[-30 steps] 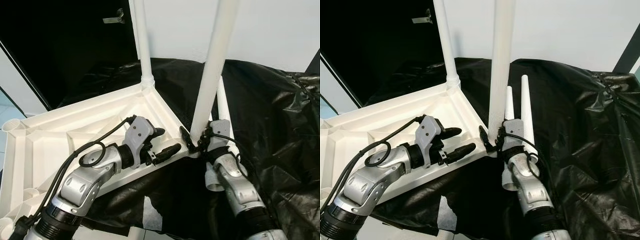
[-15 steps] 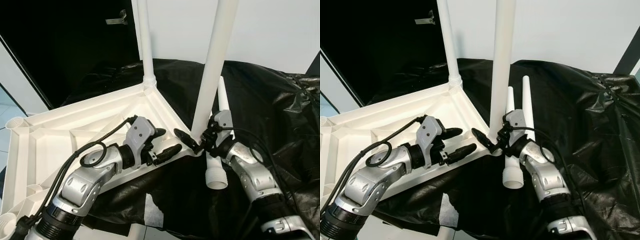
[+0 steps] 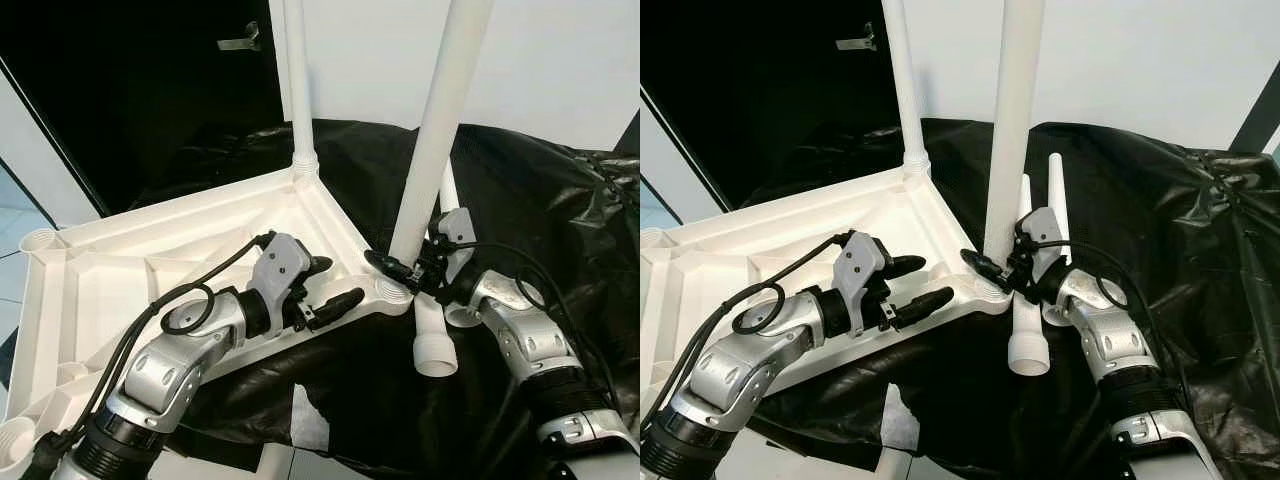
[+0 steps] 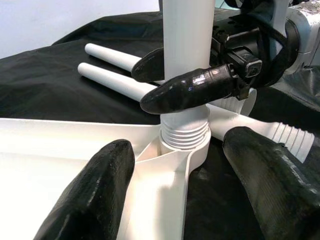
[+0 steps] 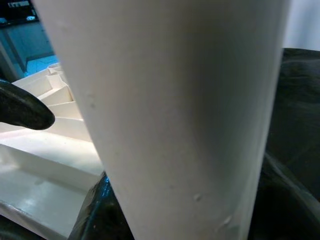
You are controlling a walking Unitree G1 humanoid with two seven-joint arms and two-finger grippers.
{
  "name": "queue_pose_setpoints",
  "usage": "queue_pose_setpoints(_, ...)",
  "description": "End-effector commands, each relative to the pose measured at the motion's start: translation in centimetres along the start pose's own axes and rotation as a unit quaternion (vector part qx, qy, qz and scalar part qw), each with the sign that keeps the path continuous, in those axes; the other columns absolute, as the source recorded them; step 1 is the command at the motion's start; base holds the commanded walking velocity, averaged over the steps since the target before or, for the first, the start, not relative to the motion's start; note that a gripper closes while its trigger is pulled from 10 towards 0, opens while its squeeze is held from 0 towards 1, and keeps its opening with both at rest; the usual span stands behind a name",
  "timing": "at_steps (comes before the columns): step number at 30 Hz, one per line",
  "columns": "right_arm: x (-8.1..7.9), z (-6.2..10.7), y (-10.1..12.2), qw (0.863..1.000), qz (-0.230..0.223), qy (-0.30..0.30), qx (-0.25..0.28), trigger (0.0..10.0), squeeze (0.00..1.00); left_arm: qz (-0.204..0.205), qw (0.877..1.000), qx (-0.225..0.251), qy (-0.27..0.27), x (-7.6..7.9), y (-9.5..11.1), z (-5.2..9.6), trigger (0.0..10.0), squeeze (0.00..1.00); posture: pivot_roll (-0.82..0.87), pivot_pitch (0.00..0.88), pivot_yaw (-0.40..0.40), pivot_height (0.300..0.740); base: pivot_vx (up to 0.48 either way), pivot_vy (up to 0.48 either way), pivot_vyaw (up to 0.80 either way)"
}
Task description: Building children table
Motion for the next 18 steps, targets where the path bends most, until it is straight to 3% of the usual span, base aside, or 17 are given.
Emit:
queue_pose_setpoints(1,0.0,0.2,-1.0,1.000,-0.022,-0.005,-0.017,0.0,0.00,-0.005,1.000,0.000,-0.020,0.2,0.0,0.1,10.0,0.00,0.03,0.000,0.020,0.740,0.000,0.000,0.00)
queue_pose_setpoints(3,0.1,0.2,-1.1,0.999,-0.027,-0.013,-0.018,0.0,0.00,-0.005,1.000,0.000,-0.020,0.2,0.0,0.0,10.0,0.00,0.03,0.000,0.020,0.740,0.000,0.000,0.00)
queue_pose_setpoints(4,0.2,0.1,-1.1,0.999,-0.032,-0.027,-0.016,3.9,0.00,-0.005,1.000,0.000,-0.021,0.2,0.0,0.0,10.0,0.00,0.03,0.000,0.019,0.740,0.000,0.000,0.00)
queue_pose_setpoints(6,0.3,0.1,-1.1,0.999,-0.036,-0.036,-0.015,3.9,0.00,-0.005,1.000,0.000,-0.021,0.2,0.0,0.0,10.0,0.00,0.03,0.000,0.018,0.740,0.000,0.000,0.00)
queue_pose_setpoints(7,0.4,0.0,-1.2,0.998,-0.032,-0.053,-0.020,10.0,0.00,-0.006,1.000,-0.001,-0.020,0.2,0.0,0.0,10.0,0.00,0.02,0.000,0.016,0.740,0.000,0.000,0.00)
queue_pose_setpoints(8,0.4,0.0,-1.2,0.998,-0.032,-0.053,-0.020,10.0,0.00,-0.006,1.000,-0.001,-0.020,0.2,0.0,0.0,10.0,0.00,0.02,0.000,0.016,0.740,0.000,0.000,0.00)
queue_pose_setpoints(11,0.6,-0.3,-1.9,0.990,-0.019,-0.136,-0.039,10.0,0.00,-0.006,1.000,-0.004,-0.008,-0.1,-0.1,-0.2,10.0,0.00,0.02,0.000,0.009,0.740,0.000,0.000,0.00)
queue_pose_setpoints(18,-0.4,-0.6,-2.7,0.975,-0.025,-0.214,-0.048,10.0,0.00,-0.006,1.000,-0.002,-0.003,-0.1,-0.1,-0.2,10.0,0.00,0.03,0.000,0.003,0.740,0.000,0.000,0.00)
Point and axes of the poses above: a point about 5 cm out from each wrist's last joint towards the gripper, its own z axis pointing back from the gripper into the wrist, its own y axis along the axis of the wrist's last joint, x = y × z, the point moved 3 cm from there along -z, pointing out of the wrist towards the gripper, and after that the axes turned 1 degree about -z, right-handed, at the moved point
